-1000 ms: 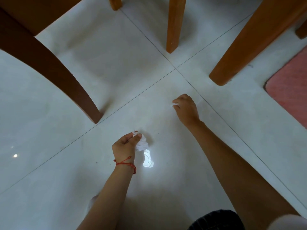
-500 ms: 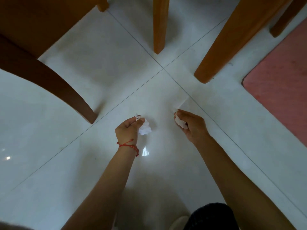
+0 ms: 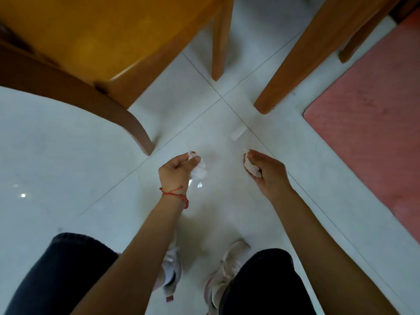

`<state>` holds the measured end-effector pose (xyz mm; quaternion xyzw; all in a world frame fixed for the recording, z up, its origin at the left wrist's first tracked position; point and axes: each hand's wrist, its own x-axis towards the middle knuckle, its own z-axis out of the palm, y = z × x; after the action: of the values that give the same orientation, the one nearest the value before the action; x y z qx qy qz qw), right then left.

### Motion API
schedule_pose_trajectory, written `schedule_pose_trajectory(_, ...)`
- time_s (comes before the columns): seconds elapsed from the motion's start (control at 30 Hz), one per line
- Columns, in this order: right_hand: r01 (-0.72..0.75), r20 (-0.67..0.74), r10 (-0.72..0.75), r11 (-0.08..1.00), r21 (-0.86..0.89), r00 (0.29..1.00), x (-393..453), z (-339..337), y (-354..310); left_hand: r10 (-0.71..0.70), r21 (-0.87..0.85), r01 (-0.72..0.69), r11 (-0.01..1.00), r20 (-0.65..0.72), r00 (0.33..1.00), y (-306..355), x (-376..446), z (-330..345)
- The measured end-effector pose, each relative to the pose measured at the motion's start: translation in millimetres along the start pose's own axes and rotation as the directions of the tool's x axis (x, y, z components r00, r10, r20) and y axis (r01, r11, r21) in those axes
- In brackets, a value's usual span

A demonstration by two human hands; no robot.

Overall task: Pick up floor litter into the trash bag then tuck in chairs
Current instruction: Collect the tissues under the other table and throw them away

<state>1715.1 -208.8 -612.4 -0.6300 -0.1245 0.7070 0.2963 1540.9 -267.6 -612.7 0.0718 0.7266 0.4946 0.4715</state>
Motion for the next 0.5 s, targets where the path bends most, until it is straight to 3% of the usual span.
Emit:
schedule_pose_trajectory(0.2,-0.028,0.008,0.028,0.999,0.040,1.000,-87.8,27.0,-33.5,-0.030,-0.023,0.030,0.999,-0.013,0.999,73.8,-58.2,-21.3)
schedule_pose_trajectory(0.37,0.006,0.151,-0.011,0.999,0.037,0.988,-155.1,44.7,-55.0,-0.053,-0.021,0.052,0.998,-0.032,0.998,133.5,-101.9,-44.5)
schedule_pose_trajectory(0.5,0.002,0.162,-0.005,1.000,0.016,0.987,-210.8,59.9,-73.6,-0.044,0.014,0.044,0.999,-0.035,0.998,179.9,-138.5,-65.7)
